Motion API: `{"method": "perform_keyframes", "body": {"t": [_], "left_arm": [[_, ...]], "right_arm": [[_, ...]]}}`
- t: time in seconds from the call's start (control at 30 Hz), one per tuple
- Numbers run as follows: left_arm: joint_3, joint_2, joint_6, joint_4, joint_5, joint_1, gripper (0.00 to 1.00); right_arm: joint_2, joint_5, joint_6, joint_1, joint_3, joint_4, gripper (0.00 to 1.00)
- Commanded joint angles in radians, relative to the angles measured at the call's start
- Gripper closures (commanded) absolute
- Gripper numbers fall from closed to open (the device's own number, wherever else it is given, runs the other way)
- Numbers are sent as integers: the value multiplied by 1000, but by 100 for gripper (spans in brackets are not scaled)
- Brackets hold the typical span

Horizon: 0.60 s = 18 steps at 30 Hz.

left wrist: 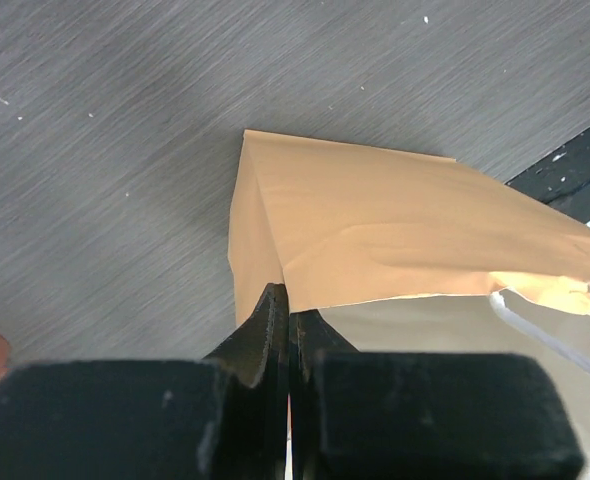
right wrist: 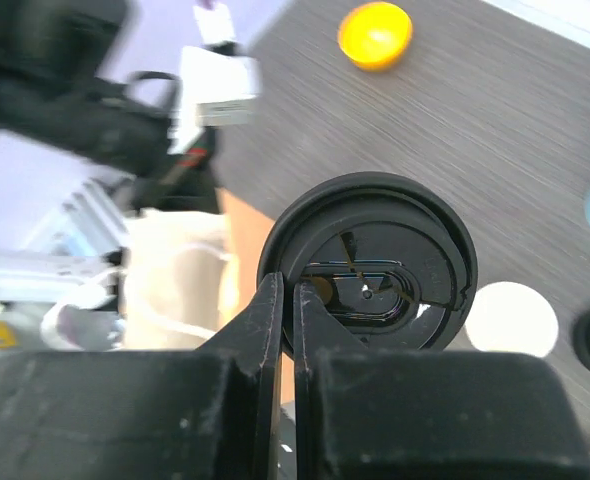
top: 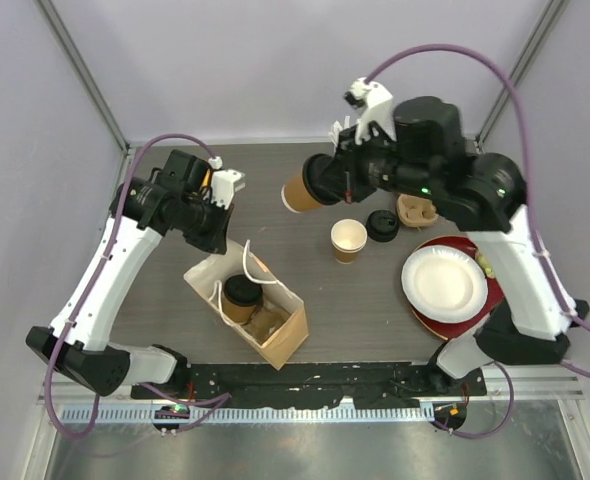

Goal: Pack the takeout coffee

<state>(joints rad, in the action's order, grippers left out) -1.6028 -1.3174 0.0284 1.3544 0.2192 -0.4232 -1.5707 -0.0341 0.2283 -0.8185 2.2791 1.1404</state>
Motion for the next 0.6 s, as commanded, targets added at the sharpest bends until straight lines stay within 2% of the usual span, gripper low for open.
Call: {"method": "perform_keyframes", "body": {"t": [0.0,0.1,0.27,0.43,0.57], "left_arm": [[-31,-17,-137,-51,0,4,100],[-32,-31,-168,-60,-21,4,100],[-62,-62,-193,-87,-29,4,100],[-69,-60,-180,-97,-32,4,100],[-66,-43,-179,-92,-34,6,100]], "right_arm": [[99,-208,121,-10,-9,-41,99],[133,-269,195,-31,-33,-15,99],[163,-231,264,-200,-145,-63,99],[132,-150,237,-298,-194,-77,99],[48,-139,194,-350,-132,-68,99]]}}
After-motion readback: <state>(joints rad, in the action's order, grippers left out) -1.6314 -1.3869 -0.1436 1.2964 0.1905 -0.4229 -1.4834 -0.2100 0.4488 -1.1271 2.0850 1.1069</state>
